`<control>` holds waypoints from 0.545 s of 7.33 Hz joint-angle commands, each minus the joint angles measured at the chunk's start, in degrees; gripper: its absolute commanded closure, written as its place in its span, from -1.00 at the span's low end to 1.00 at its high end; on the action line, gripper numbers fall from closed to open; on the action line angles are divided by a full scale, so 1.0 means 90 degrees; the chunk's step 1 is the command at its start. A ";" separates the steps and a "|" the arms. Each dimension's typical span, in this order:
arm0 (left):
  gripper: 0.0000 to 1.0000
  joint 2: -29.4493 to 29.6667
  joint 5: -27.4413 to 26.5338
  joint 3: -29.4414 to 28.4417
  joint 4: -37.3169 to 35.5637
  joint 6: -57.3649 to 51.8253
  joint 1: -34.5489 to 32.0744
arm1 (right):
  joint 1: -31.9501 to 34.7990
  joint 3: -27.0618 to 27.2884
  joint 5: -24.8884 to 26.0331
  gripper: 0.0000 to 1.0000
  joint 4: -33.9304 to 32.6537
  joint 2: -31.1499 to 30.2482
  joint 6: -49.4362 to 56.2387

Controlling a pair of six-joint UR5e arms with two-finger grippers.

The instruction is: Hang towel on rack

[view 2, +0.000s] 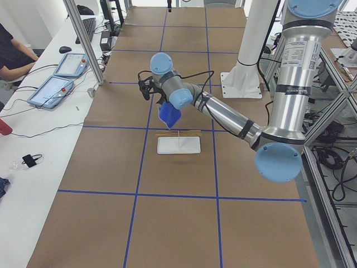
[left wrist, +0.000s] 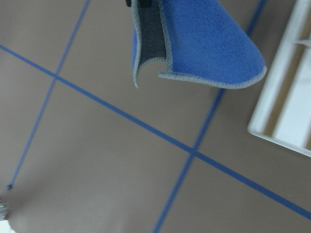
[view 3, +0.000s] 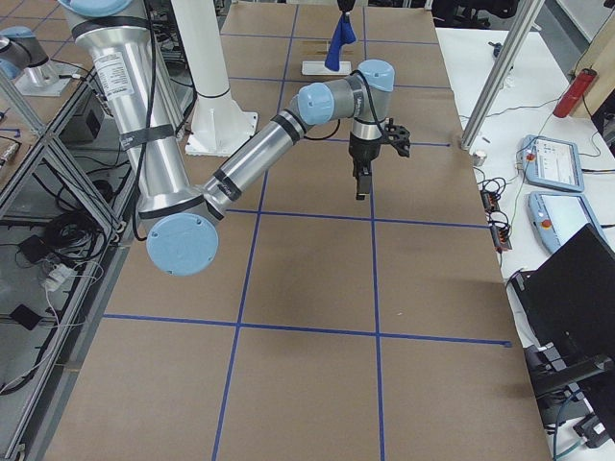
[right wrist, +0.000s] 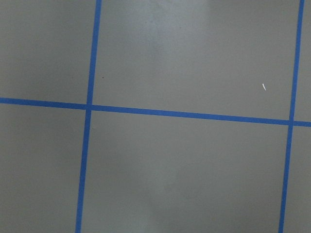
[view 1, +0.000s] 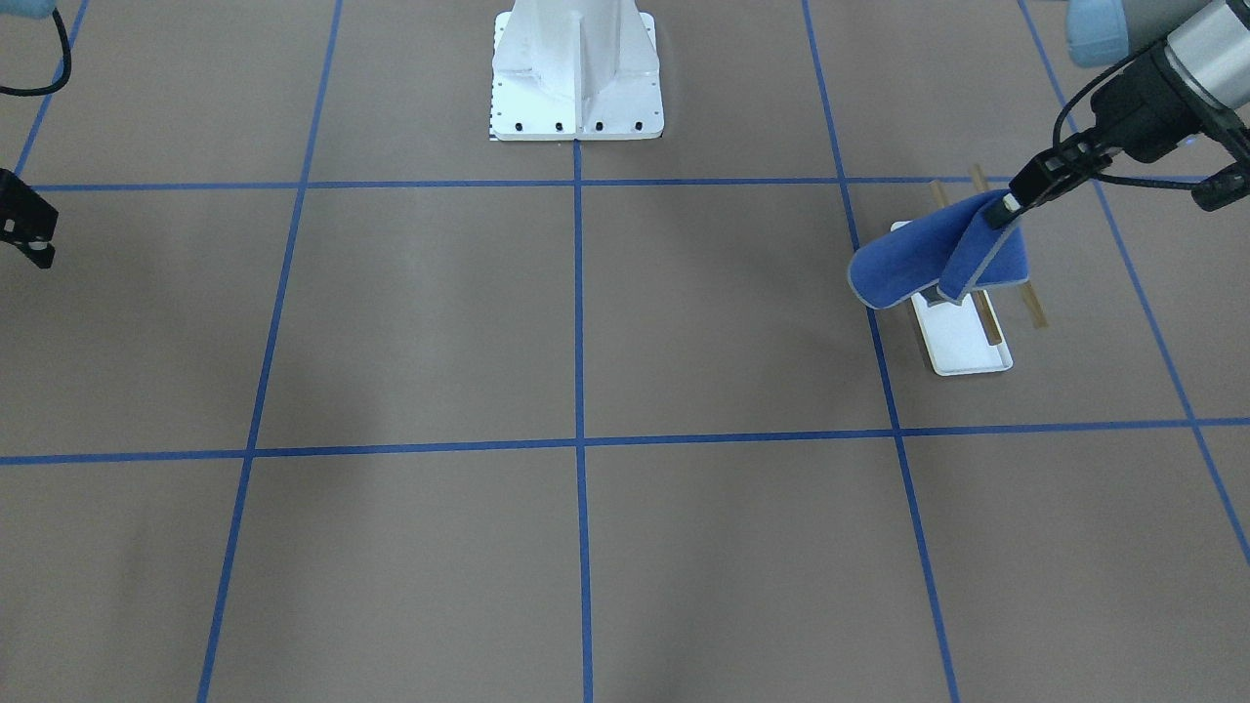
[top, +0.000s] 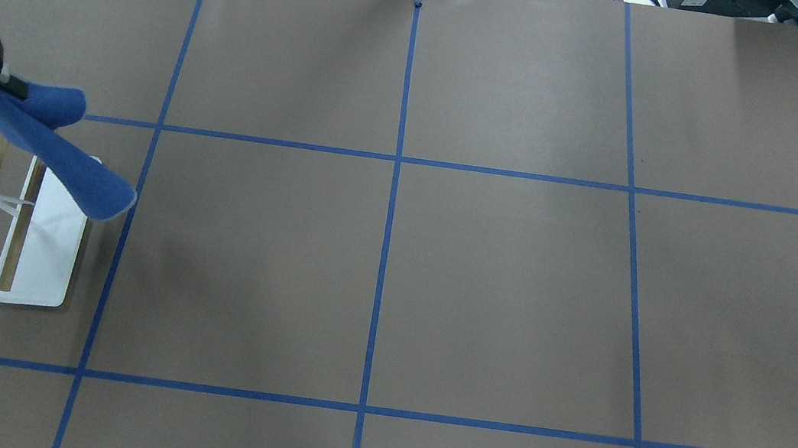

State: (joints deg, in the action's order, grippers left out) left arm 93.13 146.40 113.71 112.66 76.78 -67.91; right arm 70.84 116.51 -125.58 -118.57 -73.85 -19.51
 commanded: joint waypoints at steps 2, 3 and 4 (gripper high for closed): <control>1.00 -0.1349 -0.0258 -0.0211 0.0673 -0.1085 -0.0023 | 0.0322 -0.0230 -0.0236 -1.00 -0.0048 -0.0065 0.0429; 1.00 -0.1518 -0.0454 -0.0493 0.0840 -0.1486 -0.0023 | 0.0322 -0.0250 -0.0227 -1.00 -0.0009 -0.0104 0.0430; 1.00 -0.1529 -0.0456 -0.0747 0.0928 -0.1789 -0.0013 | 0.0322 -0.0250 -0.0227 -1.00 0.0001 -0.0105 0.0430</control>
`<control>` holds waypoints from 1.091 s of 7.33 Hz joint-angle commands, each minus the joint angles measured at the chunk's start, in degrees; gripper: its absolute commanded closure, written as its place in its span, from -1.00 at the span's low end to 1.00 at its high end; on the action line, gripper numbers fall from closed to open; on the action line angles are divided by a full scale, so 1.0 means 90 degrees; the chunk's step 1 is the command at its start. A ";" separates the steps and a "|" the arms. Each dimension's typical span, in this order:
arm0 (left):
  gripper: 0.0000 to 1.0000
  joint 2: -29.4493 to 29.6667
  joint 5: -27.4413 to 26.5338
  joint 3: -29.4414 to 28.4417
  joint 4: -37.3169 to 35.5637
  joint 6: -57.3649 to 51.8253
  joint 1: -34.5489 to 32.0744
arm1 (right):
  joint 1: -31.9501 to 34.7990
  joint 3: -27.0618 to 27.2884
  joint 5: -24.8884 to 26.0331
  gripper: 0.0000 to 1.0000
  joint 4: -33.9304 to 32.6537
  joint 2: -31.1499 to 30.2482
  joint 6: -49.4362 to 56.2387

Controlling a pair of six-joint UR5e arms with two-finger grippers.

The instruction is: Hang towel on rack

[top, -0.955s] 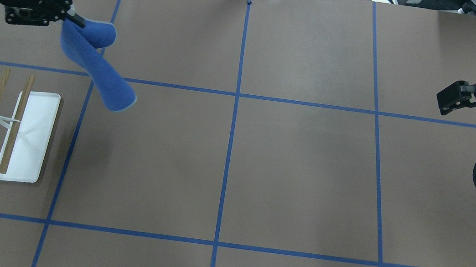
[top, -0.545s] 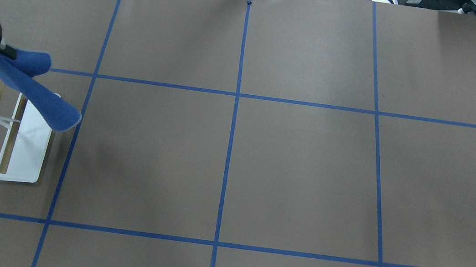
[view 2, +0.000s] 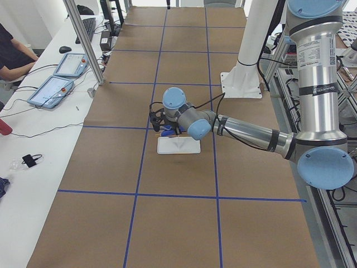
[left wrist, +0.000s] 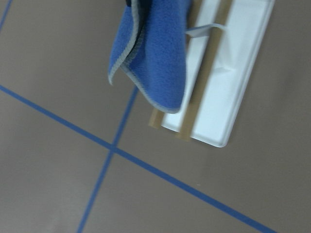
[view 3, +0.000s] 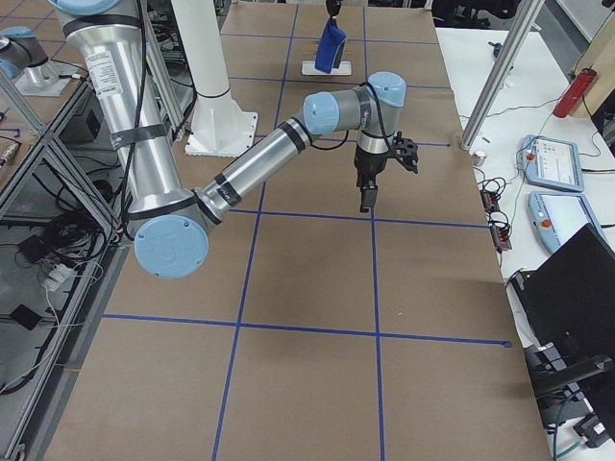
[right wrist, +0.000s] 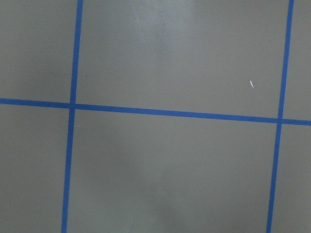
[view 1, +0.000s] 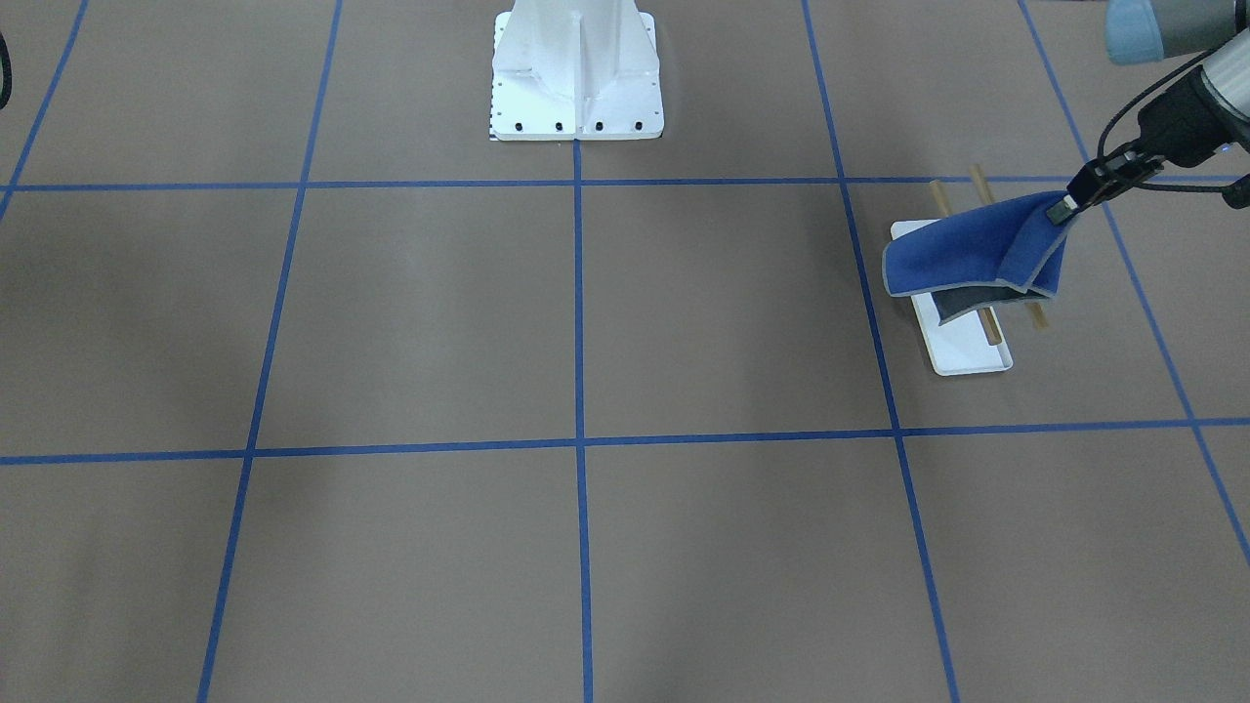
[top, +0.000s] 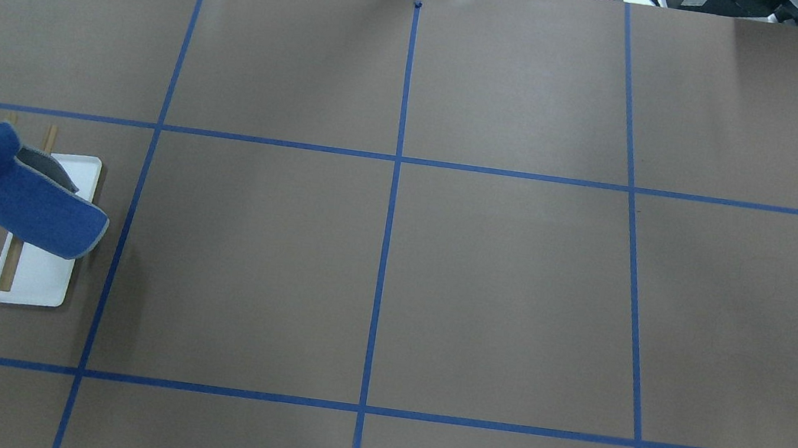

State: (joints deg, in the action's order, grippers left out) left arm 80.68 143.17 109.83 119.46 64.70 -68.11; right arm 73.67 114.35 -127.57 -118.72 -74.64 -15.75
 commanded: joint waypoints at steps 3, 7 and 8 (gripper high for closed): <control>1.00 -0.0156 -0.0107 -0.0493 0.0183 -0.0626 0.0028 | 0.0007 -0.0010 -0.0005 -1.00 0.0027 -0.0018 0.0011; -0.95 -0.0156 -0.0292 -0.0601 0.0213 -0.0850 0.0019 | 0.0007 -0.0011 0.0004 -1.00 0.0037 -0.0027 0.0011; -0.97 -0.0272 -0.0418 -0.0621 0.0348 -0.1151 -0.0001 | 0.0007 -0.0010 0.0082 -1.00 0.0037 -0.0095 -0.0047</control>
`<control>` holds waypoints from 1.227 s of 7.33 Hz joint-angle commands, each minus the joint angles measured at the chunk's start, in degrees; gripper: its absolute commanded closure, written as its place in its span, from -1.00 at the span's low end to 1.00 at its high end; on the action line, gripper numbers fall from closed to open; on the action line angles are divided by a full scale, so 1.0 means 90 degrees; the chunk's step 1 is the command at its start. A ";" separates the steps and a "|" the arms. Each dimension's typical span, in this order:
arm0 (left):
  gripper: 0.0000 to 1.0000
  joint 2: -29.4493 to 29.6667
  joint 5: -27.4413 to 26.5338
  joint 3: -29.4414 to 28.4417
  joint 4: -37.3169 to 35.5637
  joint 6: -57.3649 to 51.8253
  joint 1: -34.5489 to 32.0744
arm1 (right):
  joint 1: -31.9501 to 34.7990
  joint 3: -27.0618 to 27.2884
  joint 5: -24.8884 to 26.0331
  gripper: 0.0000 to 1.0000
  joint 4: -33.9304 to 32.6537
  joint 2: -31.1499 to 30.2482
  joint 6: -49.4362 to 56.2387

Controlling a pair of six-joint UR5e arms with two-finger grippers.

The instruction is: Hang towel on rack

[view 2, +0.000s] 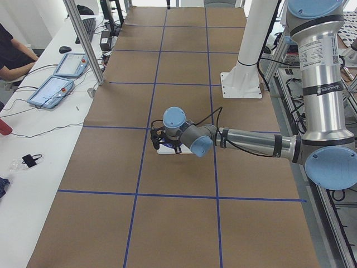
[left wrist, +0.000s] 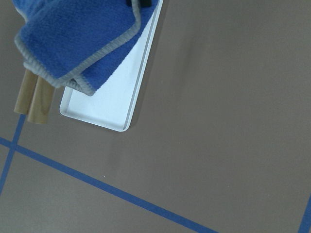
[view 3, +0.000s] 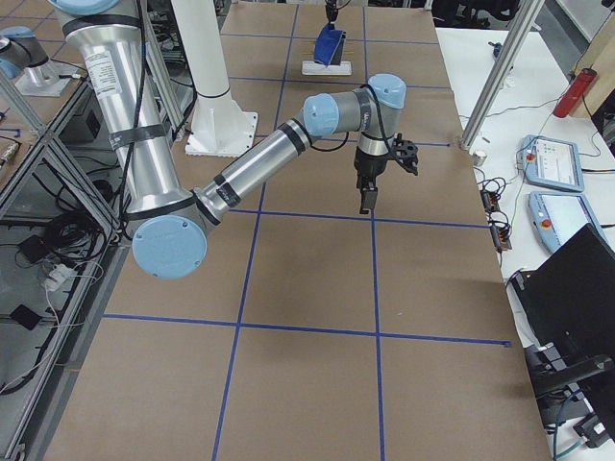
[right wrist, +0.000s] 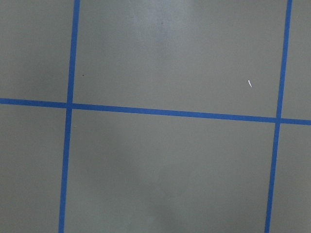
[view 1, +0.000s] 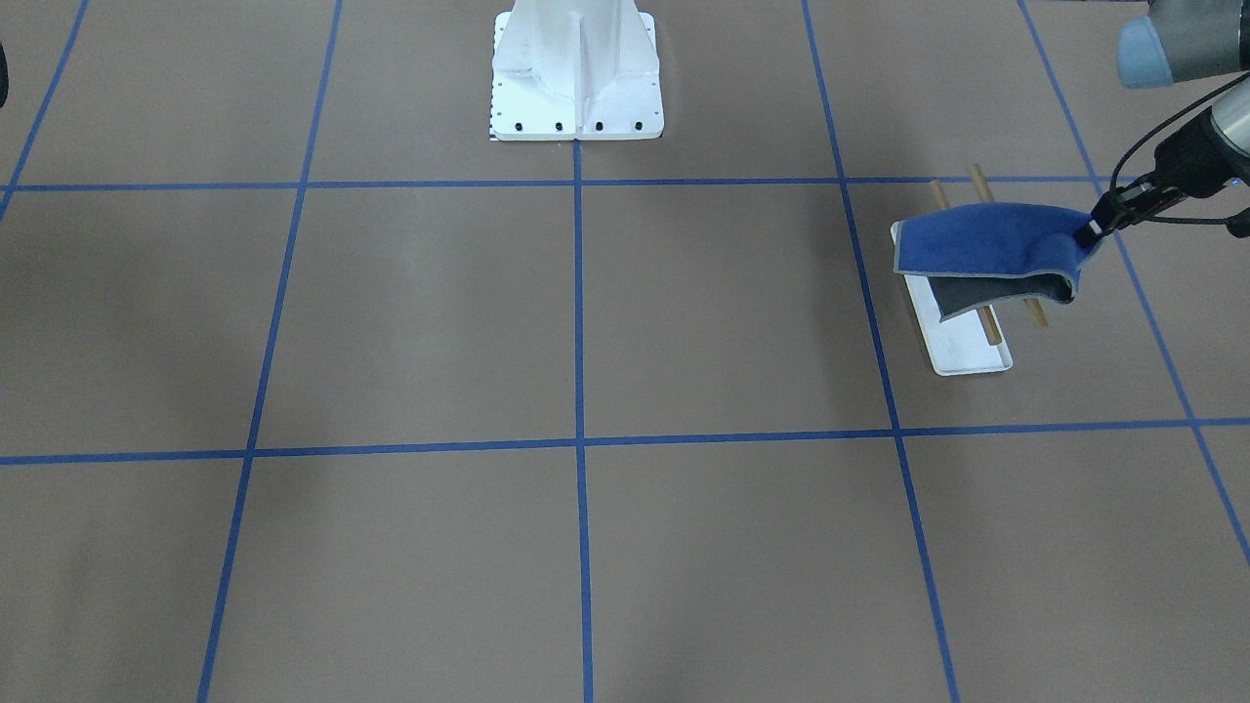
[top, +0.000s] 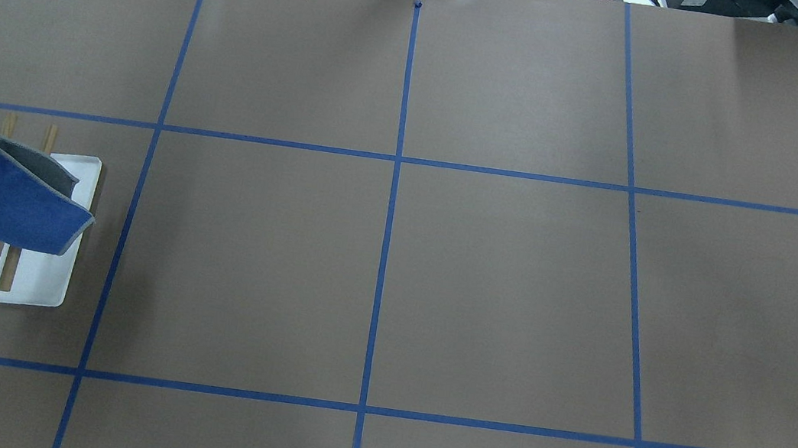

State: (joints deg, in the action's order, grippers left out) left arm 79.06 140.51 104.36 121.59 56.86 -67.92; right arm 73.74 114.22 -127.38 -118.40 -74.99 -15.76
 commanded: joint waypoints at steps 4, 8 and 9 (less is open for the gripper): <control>-0.97 0.0110 -0.1107 -0.0423 0.0123 -0.0400 -0.0051 | 0.0282 -0.0511 0.0150 -1.00 0.0752 -0.0467 -0.0095; -0.97 0.1057 -0.1305 -0.1127 -0.1403 -0.4263 -0.1404 | 0.0907 -0.1340 0.0082 -1.00 0.0763 -0.0486 0.1456; -0.97 0.1223 -0.1383 -0.1079 -0.1816 -0.5359 -0.1708 | 0.1053 -0.1807 0.0052 -1.00 0.1169 -0.0466 0.1400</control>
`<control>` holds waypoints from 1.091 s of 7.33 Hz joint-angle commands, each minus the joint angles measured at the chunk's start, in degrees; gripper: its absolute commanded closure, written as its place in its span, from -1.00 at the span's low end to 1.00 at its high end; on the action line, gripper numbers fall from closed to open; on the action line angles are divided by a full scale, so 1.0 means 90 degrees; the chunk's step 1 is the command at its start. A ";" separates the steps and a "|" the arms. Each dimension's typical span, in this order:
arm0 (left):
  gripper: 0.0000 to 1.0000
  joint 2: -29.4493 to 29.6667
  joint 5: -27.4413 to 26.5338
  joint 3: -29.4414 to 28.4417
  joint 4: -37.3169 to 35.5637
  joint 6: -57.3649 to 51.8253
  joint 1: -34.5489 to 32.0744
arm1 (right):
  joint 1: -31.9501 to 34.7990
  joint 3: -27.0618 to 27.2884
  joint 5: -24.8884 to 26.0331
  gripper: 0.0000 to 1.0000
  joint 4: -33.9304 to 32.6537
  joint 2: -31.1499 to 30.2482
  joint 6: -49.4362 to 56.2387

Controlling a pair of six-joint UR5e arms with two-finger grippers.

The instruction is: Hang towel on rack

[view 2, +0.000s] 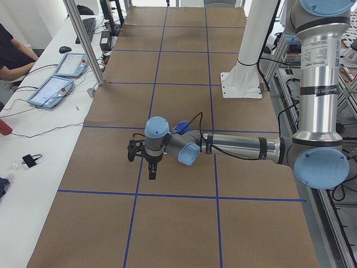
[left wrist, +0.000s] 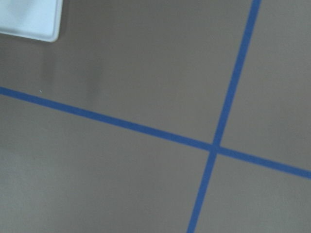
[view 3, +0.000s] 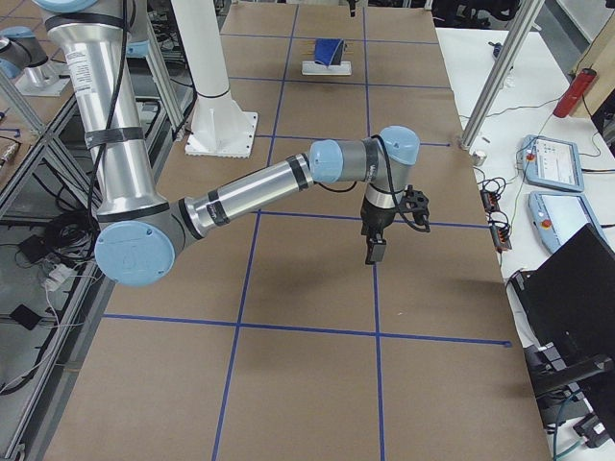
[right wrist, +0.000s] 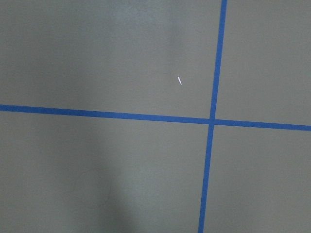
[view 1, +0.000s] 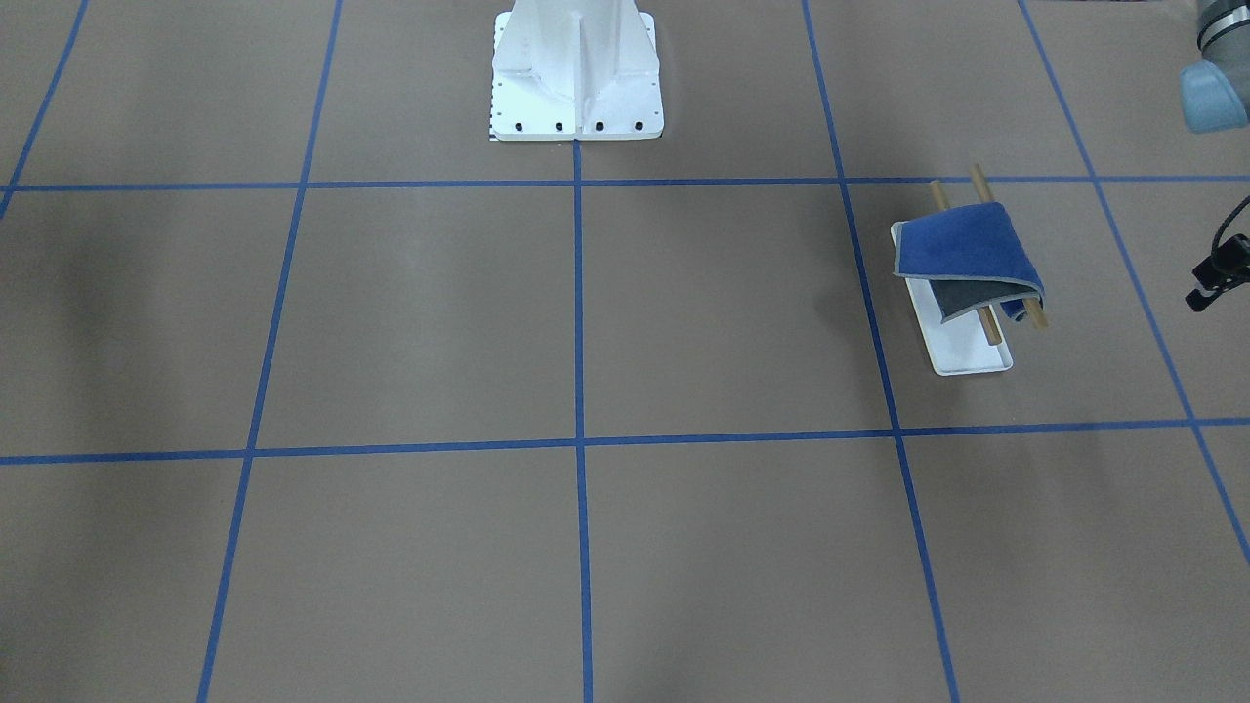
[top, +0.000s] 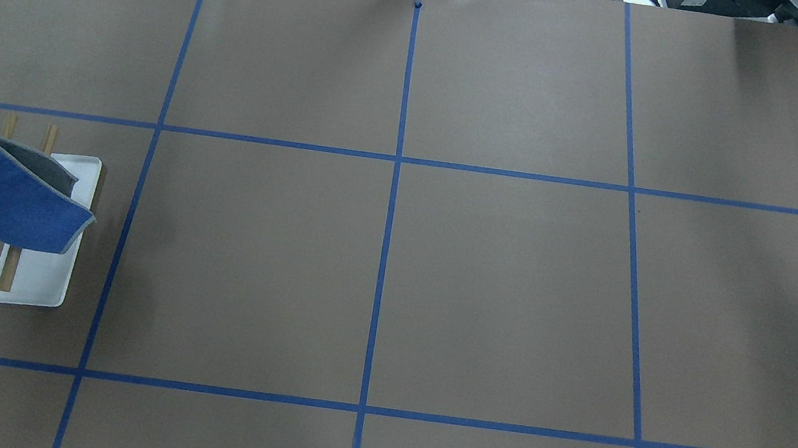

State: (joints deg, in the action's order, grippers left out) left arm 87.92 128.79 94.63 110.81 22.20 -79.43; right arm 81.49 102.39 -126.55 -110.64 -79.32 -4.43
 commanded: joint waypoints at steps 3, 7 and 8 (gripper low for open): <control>-0.97 0.0193 -0.0355 -0.0454 -0.0584 -0.2262 -0.0521 | 0.0769 -0.0957 -0.0538 -1.00 0.0692 -0.0238 0.0141; -0.97 0.0142 -0.0326 -0.0602 -0.0661 -0.2224 -0.0851 | 0.0985 -0.0899 -0.0490 -1.00 0.1122 -0.0912 0.0161; -0.97 0.0278 -0.0306 -0.0534 -0.1049 -0.2213 -0.0930 | 0.0985 -0.0908 -0.0490 -1.00 0.1383 -0.1000 0.0161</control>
State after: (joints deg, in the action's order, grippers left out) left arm 89.28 125.79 89.39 104.32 1.98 -86.68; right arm 90.30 94.25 -130.99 -100.29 -87.09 -3.02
